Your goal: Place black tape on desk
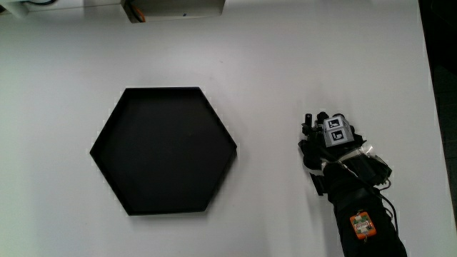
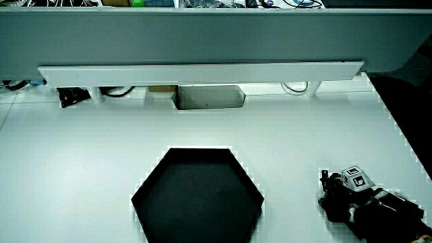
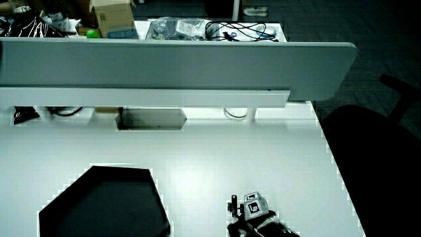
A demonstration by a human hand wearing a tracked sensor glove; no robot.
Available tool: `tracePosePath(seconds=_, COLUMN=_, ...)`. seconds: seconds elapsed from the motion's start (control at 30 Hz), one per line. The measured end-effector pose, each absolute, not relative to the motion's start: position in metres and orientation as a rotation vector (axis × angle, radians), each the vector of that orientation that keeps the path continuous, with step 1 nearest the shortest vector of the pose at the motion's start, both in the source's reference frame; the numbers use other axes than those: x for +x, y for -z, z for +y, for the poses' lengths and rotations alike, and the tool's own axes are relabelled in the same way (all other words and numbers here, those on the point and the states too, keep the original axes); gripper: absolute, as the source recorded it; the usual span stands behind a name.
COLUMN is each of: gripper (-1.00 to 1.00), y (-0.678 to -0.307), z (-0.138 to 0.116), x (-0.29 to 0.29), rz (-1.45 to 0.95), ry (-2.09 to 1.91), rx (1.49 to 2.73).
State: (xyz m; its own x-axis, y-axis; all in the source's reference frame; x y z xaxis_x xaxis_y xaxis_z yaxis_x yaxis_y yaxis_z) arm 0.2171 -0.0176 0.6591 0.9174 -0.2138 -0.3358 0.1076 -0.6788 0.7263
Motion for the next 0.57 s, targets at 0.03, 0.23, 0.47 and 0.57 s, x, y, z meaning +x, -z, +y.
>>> tracePosePath(seconds=0.03, gripper=-0.61, y=-0.661, z=-0.017, x=0.22, rz=-0.065, ry=0.491, rx=2.256)
tracePosePath(seconds=0.23, gripper=-0.94, y=-0.673, z=-0.004, x=0.251, rz=0.047, ry=0.425, rx=2.269)
tracePosePath(seconds=0.47, gripper=-1.0, y=-0.642, z=0.014, x=0.277, rz=-0.002, ry=0.056, rx=2.461)
tracePosePath(seconds=0.57, gripper=-1.0, y=-0.632, z=0.021, x=0.286, rz=0.016, ry=0.006, rx=2.527)
